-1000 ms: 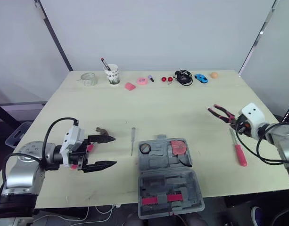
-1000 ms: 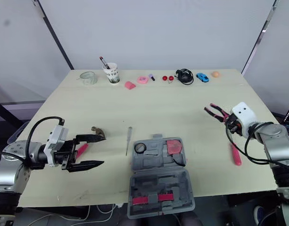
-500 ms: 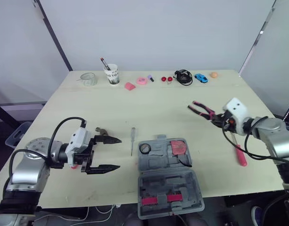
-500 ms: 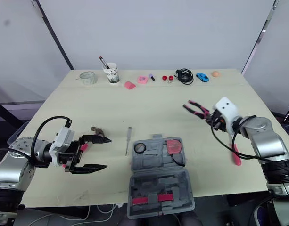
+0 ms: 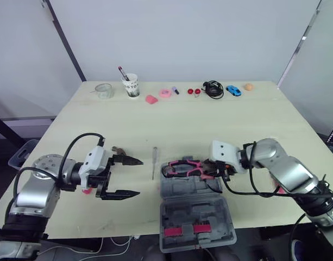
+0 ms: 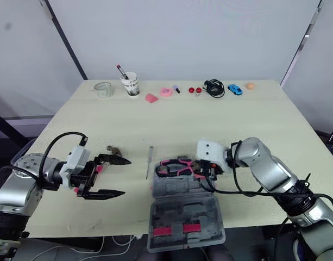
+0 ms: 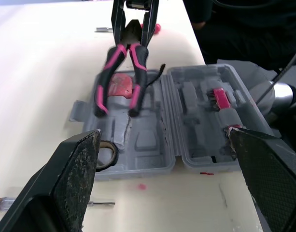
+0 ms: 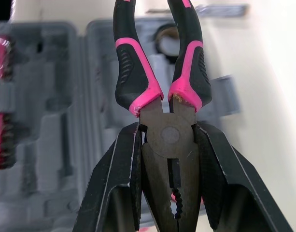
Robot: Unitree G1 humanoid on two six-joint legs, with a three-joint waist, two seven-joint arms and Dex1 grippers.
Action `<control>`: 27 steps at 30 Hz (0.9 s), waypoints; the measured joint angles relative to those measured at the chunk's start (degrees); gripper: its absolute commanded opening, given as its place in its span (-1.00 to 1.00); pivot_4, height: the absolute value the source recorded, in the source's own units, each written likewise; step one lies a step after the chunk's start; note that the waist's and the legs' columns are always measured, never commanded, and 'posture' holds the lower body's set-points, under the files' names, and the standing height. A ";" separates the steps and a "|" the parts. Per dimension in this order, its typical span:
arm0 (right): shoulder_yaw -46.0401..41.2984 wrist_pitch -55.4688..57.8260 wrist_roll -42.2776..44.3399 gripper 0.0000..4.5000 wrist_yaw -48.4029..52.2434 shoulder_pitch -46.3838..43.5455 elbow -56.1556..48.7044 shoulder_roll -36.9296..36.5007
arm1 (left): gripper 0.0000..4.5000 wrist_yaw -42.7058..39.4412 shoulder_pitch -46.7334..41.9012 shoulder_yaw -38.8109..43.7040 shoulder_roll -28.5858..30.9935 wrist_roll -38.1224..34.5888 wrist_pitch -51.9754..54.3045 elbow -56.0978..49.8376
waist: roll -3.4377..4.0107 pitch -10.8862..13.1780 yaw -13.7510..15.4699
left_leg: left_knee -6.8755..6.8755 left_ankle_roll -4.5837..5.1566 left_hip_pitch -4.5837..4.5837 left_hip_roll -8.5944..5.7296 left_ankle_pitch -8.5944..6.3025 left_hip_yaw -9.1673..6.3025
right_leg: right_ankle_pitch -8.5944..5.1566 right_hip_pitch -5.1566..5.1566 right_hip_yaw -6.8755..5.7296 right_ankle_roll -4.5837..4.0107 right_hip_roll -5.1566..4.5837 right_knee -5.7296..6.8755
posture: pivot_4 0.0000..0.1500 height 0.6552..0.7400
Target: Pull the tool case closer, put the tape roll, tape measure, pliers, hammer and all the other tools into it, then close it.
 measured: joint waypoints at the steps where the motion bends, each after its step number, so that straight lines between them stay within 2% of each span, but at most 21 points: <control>1: 0.76 0.08 -0.59 -0.55 0.18 -0.11 0.01 -0.01 | 0.99 0.00 -0.22 -0.03 0.04 0.09 -0.17 0.25 | 0.00 0.00 -0.04 | 0.00 0.00 0.00 0.00 0.00 0.00 | 0.00 0.00 0.00 0.00 0.00 0.00 | 1.00 1.00; 4: 4.23 -0.03 -3.88 -0.55 0.77 -1.36 0.49 0.40 | 0.99 -0.02 -1.22 -1.52 0.60 1.28 -1.24 1.28 | 0.00 0.00 -0.17 | 0.00 0.00 0.01 0.01 0.00 -0.01 | 0.00 -0.01 0.00 0.00 0.03 0.02 | 1.00 1.00; 11: 9.92 0.70 -10.72 -0.55 -0.48 -4.26 4.90 6.35 | 0.99 -0.07 -2.94 -4.30 1.01 3.35 -2.89 4.14 | -0.01 -0.01 -0.25 | 0.00 -0.01 0.01 0.03 0.00 0.00 | 0.00 -0.01 -0.01 0.00 0.06 0.03 | 1.00 1.00; 27: 12.28 -0.47 -15.55 -0.55 -1.15 -4.34 7.74 10.35 | 0.99 -0.09 -4.04 -6.02 1.32 5.73 -3.95 5.45 | -0.02 -0.01 -0.34 | 0.01 -0.02 0.02 0.04 0.01 -0.03 | 0.00 -0.02 -0.02 -0.01 0.08 0.09 | 1.00 1.00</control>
